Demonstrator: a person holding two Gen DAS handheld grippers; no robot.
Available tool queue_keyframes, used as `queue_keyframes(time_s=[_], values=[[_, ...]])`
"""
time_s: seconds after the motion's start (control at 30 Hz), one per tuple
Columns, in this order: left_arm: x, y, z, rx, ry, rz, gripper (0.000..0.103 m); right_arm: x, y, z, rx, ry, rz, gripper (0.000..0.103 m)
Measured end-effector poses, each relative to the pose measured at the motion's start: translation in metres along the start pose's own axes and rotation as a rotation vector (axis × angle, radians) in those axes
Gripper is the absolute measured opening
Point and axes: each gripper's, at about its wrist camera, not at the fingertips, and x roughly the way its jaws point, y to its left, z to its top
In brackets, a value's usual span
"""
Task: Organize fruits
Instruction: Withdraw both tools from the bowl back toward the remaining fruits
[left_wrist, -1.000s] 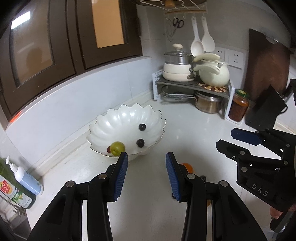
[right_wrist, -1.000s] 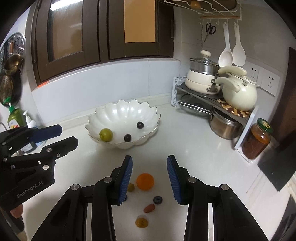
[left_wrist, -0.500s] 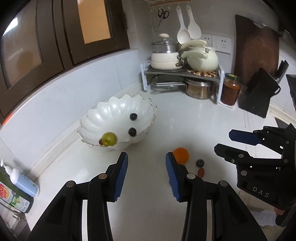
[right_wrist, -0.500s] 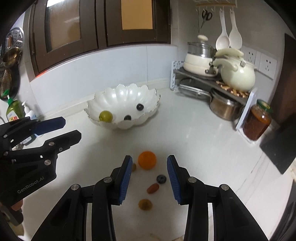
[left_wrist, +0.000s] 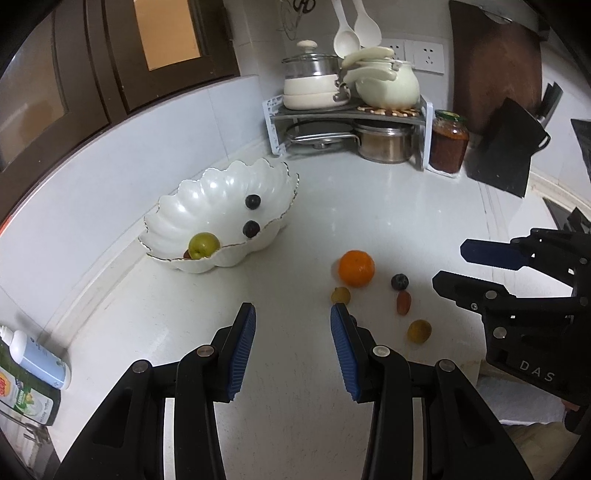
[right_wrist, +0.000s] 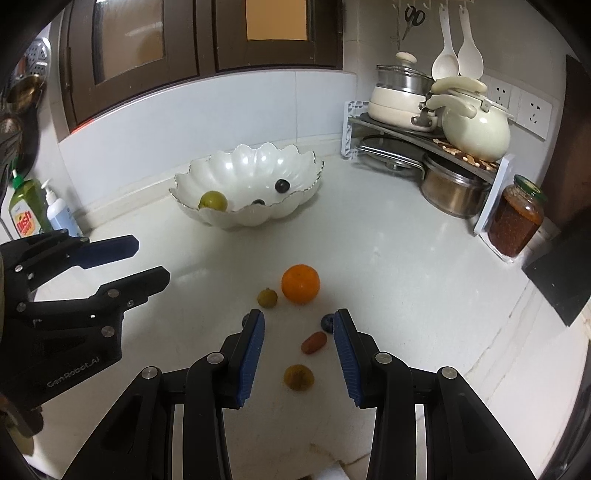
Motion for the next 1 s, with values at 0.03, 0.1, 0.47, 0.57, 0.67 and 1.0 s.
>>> queue_keyframes(time_s=[0.03, 0.1, 0.47, 0.57, 0.67, 1.0], values=[[0.001, -0.001, -0.001, 0.005, 0.001, -0.003, 0.042, 0.000, 0.001, -0.002, -0.002, -0.002, -0.006, 0.040], [0.004, -0.002, -0.003, 0.014, 0.004, -0.011, 0.042, 0.001, 0.003, -0.006, -0.007, 0.000, -0.003, 0.040], [0.022, -0.013, -0.010, 0.070, 0.023, -0.053, 0.042, 0.019, 0.002, -0.029, 0.030, 0.066, 0.012, 0.040], [0.030, -0.015, -0.011, 0.080, 0.036, -0.066, 0.042, 0.025, 0.000, -0.033, 0.038, 0.076, 0.009, 0.040], [0.039, -0.016, -0.014, 0.093, 0.053, -0.077, 0.042, 0.032, -0.001, -0.037, 0.047, 0.096, 0.013, 0.040], [0.064, -0.025, -0.018, 0.149, 0.071, -0.104, 0.042, 0.048, -0.002, -0.047, 0.067, 0.127, 0.019, 0.040]])
